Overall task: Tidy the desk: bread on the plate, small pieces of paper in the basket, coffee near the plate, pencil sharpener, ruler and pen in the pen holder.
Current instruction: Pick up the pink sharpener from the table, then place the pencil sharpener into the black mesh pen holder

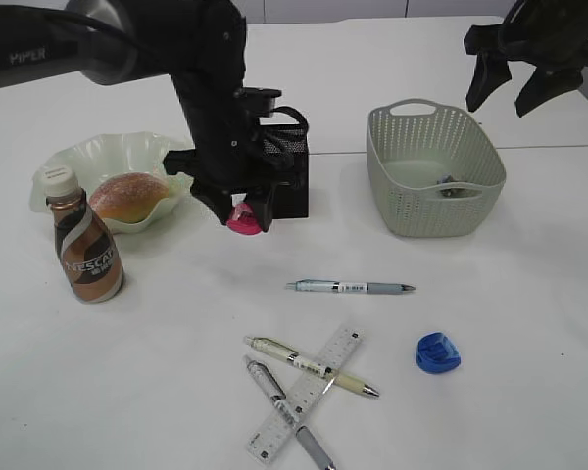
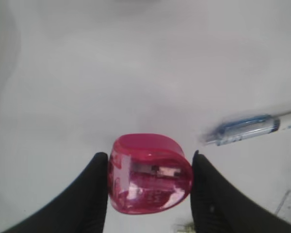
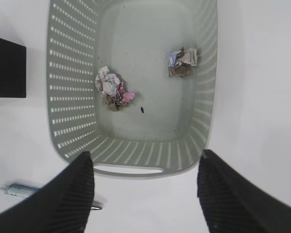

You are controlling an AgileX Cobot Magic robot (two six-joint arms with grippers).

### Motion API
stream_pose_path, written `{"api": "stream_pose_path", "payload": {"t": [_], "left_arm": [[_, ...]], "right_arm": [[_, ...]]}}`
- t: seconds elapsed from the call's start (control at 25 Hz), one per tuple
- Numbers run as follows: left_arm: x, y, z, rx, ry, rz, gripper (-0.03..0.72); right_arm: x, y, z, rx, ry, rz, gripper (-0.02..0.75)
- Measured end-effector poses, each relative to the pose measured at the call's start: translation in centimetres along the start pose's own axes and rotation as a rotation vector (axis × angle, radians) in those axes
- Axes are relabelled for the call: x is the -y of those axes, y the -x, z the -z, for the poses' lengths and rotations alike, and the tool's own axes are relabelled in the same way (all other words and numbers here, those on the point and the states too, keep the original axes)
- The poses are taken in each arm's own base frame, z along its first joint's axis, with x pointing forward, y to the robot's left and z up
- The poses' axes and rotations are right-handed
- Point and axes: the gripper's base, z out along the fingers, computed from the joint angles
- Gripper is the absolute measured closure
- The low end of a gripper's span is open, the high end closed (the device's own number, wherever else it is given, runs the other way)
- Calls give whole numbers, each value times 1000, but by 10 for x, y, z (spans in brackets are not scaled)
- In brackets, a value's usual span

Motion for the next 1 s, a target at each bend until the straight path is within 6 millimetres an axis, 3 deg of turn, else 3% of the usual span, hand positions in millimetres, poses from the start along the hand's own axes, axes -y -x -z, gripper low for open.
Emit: {"api": "stream_pose_path", "payload": {"t": [0.24,0.48,0.6,0.76,1.0], "left_arm": [[34,0,14,164,8,-118,356],[39,2,17,208,-14,-123,356],[39,2,29,231,-17,-151,356],[40,4,66,331,-49,-168,356],[37,-4,151,542,-102,-194,356]], "right_arm": [[0,0,0,0,0,0,248],[0,0,0,0,0,2,248],[0,0,0,0,0,2,248],[0,0,0,0,0,2,248],[0,0,0,0,0,2,248]]}}
